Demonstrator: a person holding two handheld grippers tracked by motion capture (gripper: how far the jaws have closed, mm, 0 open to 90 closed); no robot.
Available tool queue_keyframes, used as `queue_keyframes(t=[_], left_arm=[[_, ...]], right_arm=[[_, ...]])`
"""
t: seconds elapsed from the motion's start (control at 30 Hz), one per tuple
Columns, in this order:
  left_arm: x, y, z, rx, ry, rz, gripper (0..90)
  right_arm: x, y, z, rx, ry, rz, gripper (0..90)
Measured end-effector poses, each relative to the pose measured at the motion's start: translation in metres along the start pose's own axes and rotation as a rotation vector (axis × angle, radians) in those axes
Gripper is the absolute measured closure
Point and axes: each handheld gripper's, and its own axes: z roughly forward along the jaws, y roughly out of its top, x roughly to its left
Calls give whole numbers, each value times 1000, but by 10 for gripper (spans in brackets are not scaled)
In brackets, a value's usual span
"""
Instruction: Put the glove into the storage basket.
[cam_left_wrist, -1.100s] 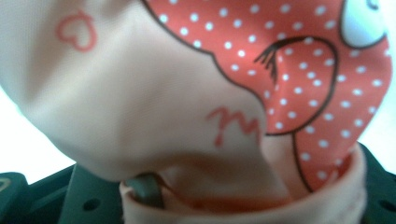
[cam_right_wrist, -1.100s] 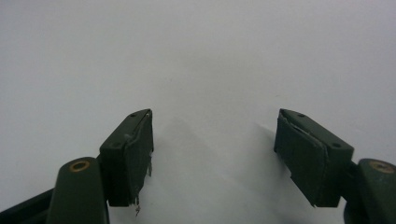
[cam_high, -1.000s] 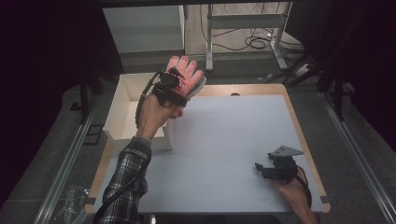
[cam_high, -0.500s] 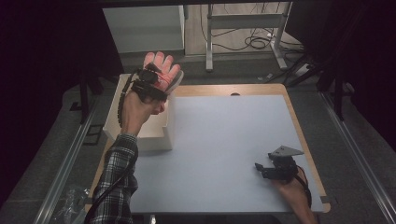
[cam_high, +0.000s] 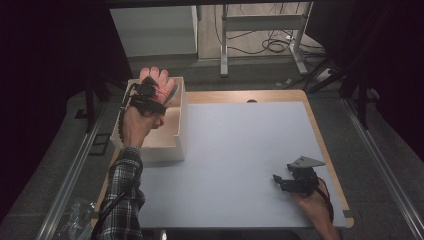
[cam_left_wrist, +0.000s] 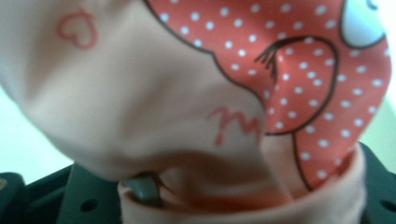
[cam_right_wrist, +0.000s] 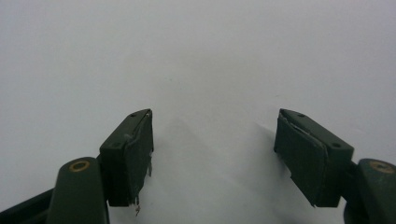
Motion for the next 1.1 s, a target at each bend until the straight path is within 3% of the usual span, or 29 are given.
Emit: queue_keyframes(t=[0.1,0.43,0.9,1.1], left_arm=[[2,-1,9,8,-4,-12,394],[0,-9,62,82,-10,-27,385],[-16,-2,102,188,-19,-21,340],[-19,-2,115,230,-57,-30,226]], right_arm=[[0,0,0,0,0,0,283],[0,0,0,0,1,0,283],[0,0,0,0,1,-1,283],[0,0,0,0,1,-1,283]])
